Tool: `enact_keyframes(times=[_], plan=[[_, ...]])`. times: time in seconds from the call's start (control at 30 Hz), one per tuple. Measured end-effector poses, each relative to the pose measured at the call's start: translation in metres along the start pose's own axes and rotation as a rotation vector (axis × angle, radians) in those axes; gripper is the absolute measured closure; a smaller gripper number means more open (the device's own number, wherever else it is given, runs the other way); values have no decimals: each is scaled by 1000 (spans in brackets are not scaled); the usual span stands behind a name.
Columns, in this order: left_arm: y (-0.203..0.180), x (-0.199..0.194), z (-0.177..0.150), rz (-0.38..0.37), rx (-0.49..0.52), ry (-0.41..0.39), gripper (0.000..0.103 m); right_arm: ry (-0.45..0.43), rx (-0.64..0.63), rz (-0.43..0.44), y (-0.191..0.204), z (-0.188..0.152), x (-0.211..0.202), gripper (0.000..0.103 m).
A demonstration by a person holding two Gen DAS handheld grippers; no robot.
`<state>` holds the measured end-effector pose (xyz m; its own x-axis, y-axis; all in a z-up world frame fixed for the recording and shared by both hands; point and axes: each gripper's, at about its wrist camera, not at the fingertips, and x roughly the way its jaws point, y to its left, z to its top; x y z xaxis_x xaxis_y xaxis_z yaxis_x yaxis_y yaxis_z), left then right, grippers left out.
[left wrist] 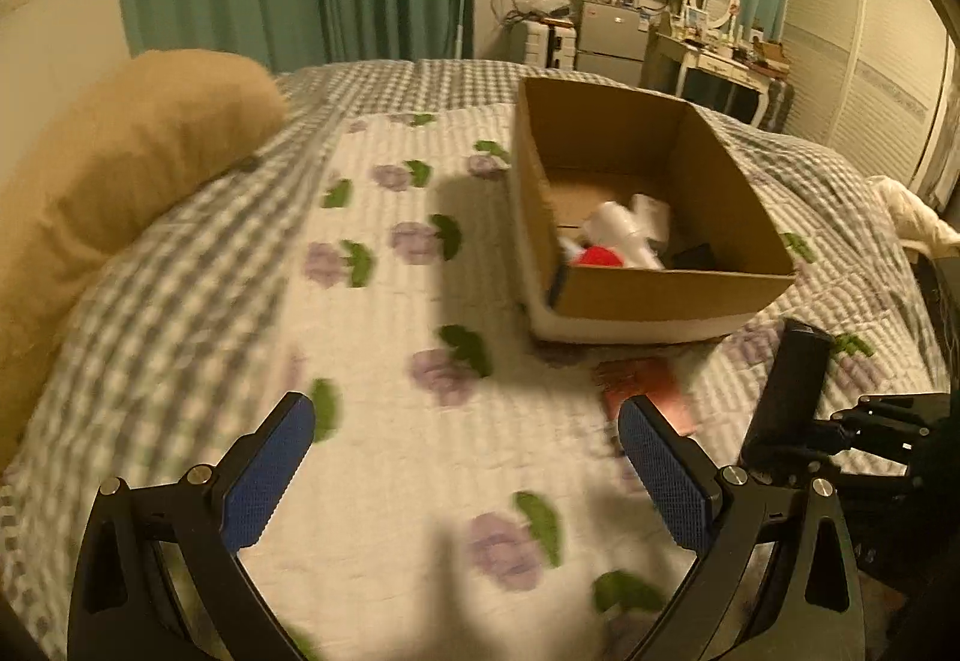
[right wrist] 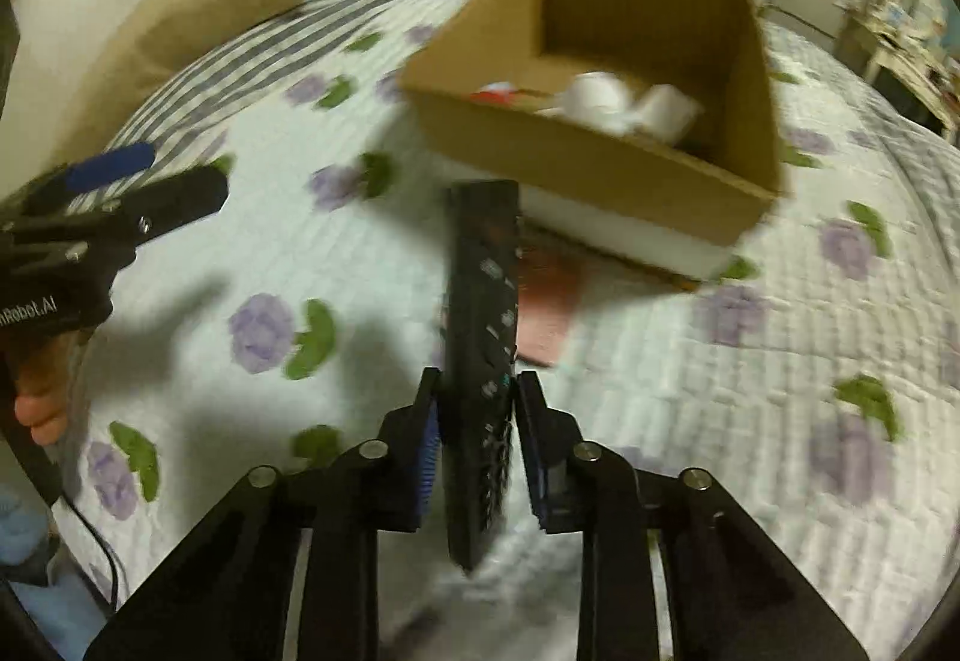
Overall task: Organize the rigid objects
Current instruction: 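Grasp the black remote control with the right tool, then grasp the pink rose-engraved card with the left tool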
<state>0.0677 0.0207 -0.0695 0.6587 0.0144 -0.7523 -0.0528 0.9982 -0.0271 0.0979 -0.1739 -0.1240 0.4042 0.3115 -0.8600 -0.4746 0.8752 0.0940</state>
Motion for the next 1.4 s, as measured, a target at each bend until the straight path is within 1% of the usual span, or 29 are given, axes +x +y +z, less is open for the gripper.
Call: enact_keyframes(times=[0.07, 0.1, 0.13, 0.2, 0.3, 0.4, 0.47, 0.53, 0.67, 0.77, 0.87, 0.93, 1.07, 1.1, 1.17, 1.2, 1.3, 1.33, 1.4], plan=[[-11, 9, 1, -27, -12, 14, 0, -3, 53, -9, -19, 1, 1, 83], [-17, 15, 1, -36, -17, 24, 0, -3, 89, 10, -26, 1, 2, 83], [-25, 22, 0, -39, -18, 36, 0, -5, 120, 26, -31, 2, 3, 83], [-36, 34, -2, -29, -9, 48, 0, -13, 149, 30, -38, 2, 5, 83], [-51, 49, -9, -10, 8, 68, 0, -39, 159, 39, -39, 3, 6, 83], [-63, 65, -13, 5, 31, 96, 0, -88, 165, 53, -40, 3, -4, 84], [-68, 70, -15, 4, 38, 98, 0, -113, 177, 61, -46, 6, -13, 84], [-75, 76, -17, 3, 46, 104, 0, -121, 180, 55, -51, 11, -18, 84], [-90, 88, -19, -6, 65, 111, 0, -135, 194, 2, -70, 25, -22, 84], [-99, 100, -20, -4, 85, 138, 0, -150, 209, 0, -79, 28, -24, 84], [-108, 113, -21, -36, 93, 178, 0, -153, 216, -8, -85, 28, -21, 84], [-113, 121, -22, -45, 104, 193, 0, -149, 227, 5, -89, 27, -18, 84], [-120, 138, -24, -27, 118, 221, 2, -137, 227, 14, -92, 25, -12, 84], [-121, 140, -24, -24, 122, 218, 3, -134, 226, 16, -93, 25, -11, 84], [-123, 140, -23, -37, 132, 212, 15, -130, 219, 16, -92, 25, -8, 84], [-124, 138, -24, -25, 136, 203, 27, -130, 215, 12, -91, 25, -8, 84], [-122, 133, -24, -46, 141, 200, 30, -134, 207, 6, -90, 25, -8, 84], [-121, 130, -24, -53, 137, 199, 34, -140, 207, 5, -90, 24, -10, 84], [-120, 123, -23, -61, 130, 191, 34, -153, 207, 1, -90, 24, -14, 84]])
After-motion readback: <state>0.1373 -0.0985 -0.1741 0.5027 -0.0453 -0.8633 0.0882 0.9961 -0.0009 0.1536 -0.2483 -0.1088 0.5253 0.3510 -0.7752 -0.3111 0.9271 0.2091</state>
